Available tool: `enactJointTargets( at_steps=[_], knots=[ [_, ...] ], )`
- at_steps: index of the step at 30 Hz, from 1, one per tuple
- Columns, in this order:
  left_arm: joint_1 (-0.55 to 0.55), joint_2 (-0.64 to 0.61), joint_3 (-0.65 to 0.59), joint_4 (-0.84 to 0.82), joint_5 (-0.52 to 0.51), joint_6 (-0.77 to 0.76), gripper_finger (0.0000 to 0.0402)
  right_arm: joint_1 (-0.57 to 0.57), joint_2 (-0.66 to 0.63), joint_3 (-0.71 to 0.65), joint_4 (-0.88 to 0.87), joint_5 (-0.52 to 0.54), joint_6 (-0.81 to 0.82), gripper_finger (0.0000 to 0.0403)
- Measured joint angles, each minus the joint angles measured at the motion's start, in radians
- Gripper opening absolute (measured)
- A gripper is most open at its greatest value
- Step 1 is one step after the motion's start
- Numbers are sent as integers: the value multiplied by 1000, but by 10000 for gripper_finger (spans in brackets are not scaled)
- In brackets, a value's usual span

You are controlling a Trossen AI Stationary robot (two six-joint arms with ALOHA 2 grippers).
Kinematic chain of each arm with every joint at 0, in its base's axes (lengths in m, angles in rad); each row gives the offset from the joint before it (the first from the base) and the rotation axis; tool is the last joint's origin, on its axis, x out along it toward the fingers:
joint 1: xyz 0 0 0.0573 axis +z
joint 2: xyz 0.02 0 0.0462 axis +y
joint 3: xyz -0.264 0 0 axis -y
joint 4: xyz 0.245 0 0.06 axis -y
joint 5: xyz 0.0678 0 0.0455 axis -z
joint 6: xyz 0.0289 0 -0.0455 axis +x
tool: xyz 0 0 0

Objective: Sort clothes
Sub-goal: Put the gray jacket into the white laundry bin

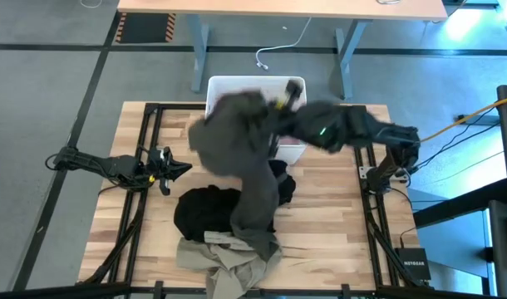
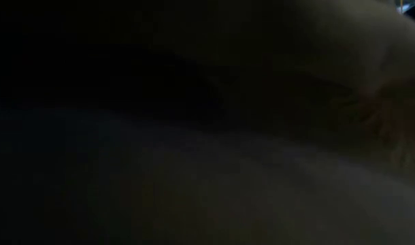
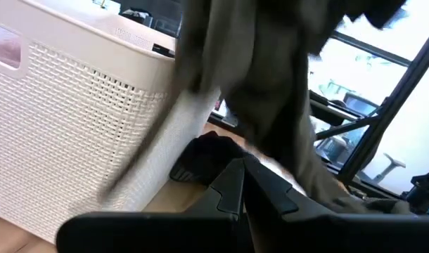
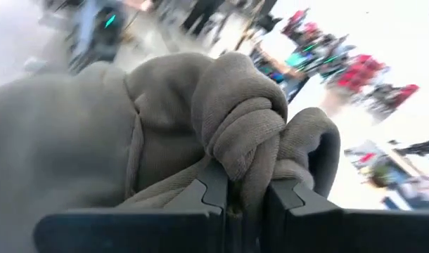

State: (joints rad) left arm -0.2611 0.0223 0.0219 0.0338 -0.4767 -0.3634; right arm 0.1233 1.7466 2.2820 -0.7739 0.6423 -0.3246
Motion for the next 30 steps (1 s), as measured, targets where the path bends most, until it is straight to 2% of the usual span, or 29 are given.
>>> enactJointTargets(
  at_steps=[4,12,15,18,27,30],
  knots=[
    [0,0,0,0,0,0,4,-77,-2,75,118,4,-93,44],
    [0,0,-1,3,0,19,4,-215,-21,73,546,32,-312,44],
    [0,0,-1,3,-3,23,4,-252,-27,76,604,30,-315,44],
    [0,0,-1,2,-5,23,4,-279,-29,77,492,27,-280,44],
    [0,0,-1,1,-5,3,4,-280,40,71,-131,-78,-7,44],
    [0,0,-1,0,-5,3,4,-280,51,30,-252,-87,72,44]
  ],
)
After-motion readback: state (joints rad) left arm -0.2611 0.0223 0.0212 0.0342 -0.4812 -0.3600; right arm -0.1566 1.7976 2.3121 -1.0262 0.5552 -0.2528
